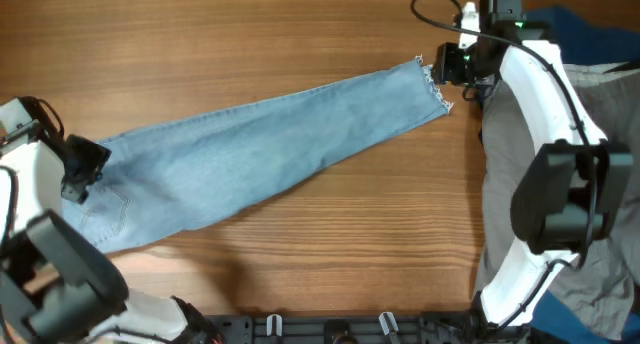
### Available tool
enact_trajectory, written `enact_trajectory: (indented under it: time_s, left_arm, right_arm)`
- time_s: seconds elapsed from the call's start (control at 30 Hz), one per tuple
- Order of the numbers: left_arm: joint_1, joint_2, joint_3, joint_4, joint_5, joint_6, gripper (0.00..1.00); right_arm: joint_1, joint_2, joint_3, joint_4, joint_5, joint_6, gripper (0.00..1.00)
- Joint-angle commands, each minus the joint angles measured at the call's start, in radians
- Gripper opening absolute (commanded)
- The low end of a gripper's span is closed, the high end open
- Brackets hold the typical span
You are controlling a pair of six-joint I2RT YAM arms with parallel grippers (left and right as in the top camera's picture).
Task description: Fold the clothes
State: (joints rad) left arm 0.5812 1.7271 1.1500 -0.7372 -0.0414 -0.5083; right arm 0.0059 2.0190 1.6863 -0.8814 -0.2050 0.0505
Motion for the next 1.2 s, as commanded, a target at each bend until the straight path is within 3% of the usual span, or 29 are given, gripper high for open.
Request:
enact_trajectory:
  time_s: [0.0,0.1,0.17,0.2,0.27,0.3,0.53,0.73,0.87,0.9,0.97,1.0,1.07,1.17]
  left_arm:
    - [-0.002,0.127,-0.007,0.077,0.045,-0.159,0.54]
    - [-0.002,0.157,-0.007,0.121,0.021,-0.185,0.50]
    - [-0.002,0.157,-0.007,0.130,0.021,-0.185,0.42]
    - [-0.002,0.158,-0.007,0.130,0.016,-0.185,0.36]
    - [-0.002,0.162,-0.007,0.119,-0.006,-0.184,0.12]
    - [-0.002,0.164,-0.007,0.114,-0.003,-0.184,0.04]
    - [-0.003,0.035,0.127,-0.015,0.006,-0.177,0.04]
    - [-0.047,0.036,0.126,0.126,-0.021,-0.180,0.04]
    - [-0.115,0.170,0.126,0.189,-0.086,-0.180,0.04]
    - [-0.124,0.211,0.126,0.204,-0.104,-0.180,0.13]
    - [-0.122,0.250,0.126,0.224,-0.106,-0.162,0.45]
    - [-0.115,0.234,0.138,0.222,-0.099,-0.079,0.55]
    - [-0.106,0.184,0.198,0.125,-0.098,0.033,0.61]
    - [-0.087,0.040,0.264,-0.034,-0.061,0.034,0.63]
  right_arm:
    - [0.007,-0.007,-0.004,-0.028,-0.136,-0.102,0.58]
    - [0.014,-0.007,-0.004,-0.047,-0.137,-0.102,0.57]
    - [0.014,-0.007,-0.004,-0.052,-0.137,-0.101,0.57]
    - [0.013,-0.007,-0.004,-0.054,-0.137,-0.101,0.57]
    - [0.013,-0.007,-0.004,-0.055,-0.136,-0.102,0.57]
    - [0.013,-0.007,-0.004,-0.054,-0.137,-0.102,0.57]
    - [0.011,-0.007,-0.004,-0.051,-0.133,-0.100,0.57]
    - [0.011,-0.007,-0.004,-0.044,-0.133,-0.100,0.57]
    - [0.010,-0.007,-0.004,-0.044,-0.133,-0.100,0.57]
    - [0.010,-0.007,-0.004,-0.044,-0.133,-0.100,0.57]
    - [0.010,-0.007,-0.004,-0.048,-0.133,-0.093,0.59]
    - [0.010,-0.007,-0.005,-0.051,-0.133,-0.079,0.62]
    - [0.010,-0.007,-0.006,-0.059,-0.133,-0.065,0.65]
    - [0.011,-0.007,-0.031,-0.069,-0.134,0.017,0.63]
